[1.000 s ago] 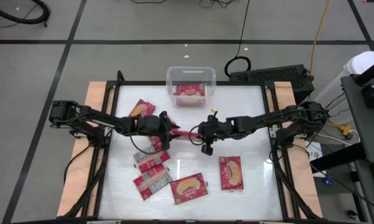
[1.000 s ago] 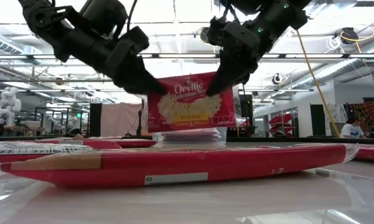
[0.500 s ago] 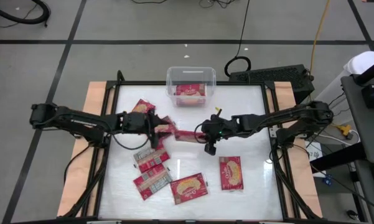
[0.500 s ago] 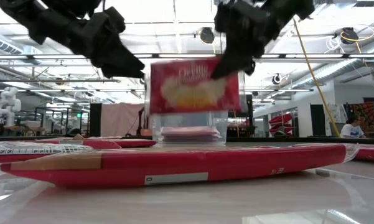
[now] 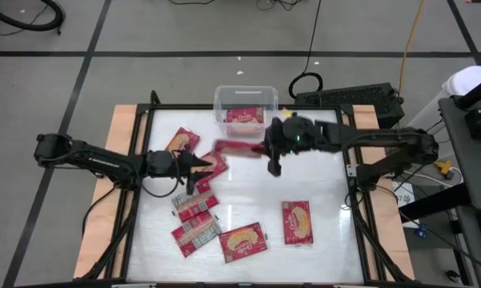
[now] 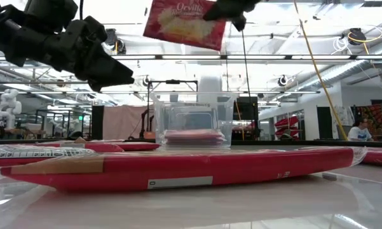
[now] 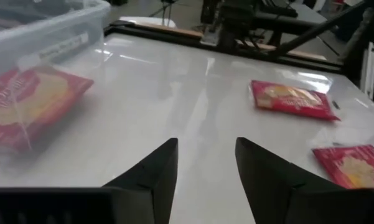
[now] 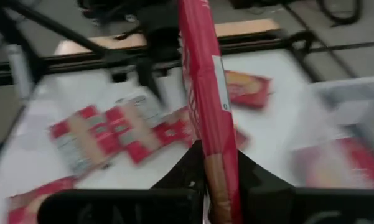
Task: Sort popcorn bags into baskets
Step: Put the popcorn bag into the transparent bin
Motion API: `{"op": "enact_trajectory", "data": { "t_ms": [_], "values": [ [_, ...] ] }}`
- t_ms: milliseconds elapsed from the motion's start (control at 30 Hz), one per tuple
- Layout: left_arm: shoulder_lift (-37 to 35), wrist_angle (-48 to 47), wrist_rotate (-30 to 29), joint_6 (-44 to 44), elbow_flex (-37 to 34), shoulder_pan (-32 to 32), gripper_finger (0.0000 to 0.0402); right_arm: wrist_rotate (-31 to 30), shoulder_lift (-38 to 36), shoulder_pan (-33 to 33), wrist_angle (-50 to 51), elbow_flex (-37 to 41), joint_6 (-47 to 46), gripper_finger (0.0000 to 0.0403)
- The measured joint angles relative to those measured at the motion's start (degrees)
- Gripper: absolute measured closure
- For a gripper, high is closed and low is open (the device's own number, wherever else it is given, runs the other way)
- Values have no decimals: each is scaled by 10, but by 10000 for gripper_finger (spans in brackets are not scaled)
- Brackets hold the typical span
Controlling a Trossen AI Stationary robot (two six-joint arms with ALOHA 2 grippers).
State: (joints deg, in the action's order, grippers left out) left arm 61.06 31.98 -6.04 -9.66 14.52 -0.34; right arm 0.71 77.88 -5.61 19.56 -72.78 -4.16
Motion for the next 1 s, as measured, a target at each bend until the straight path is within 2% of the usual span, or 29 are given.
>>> {"op": "enact_trajectory", "data": {
  "t_ms": [100,233,433,667,800,1000],
  "values": [
    [0,9,0,0,-1,-14,242,30,18,-50,13,-48,38,388],
    [2,26,0,0,-1,-34,243,145,45,-130,-28,-85,53,388],
    [2,55,0,-8,0,-68,243,242,89,-229,-26,-126,64,387],
    [2,56,-25,-9,0,-87,243,280,134,-308,-1,-130,104,387],
    [2,56,-33,-13,0,-88,243,284,176,-332,0,-130,134,387],
    [2,56,-33,-11,0,-88,243,322,240,-361,5,-129,146,387]
  ]
}}
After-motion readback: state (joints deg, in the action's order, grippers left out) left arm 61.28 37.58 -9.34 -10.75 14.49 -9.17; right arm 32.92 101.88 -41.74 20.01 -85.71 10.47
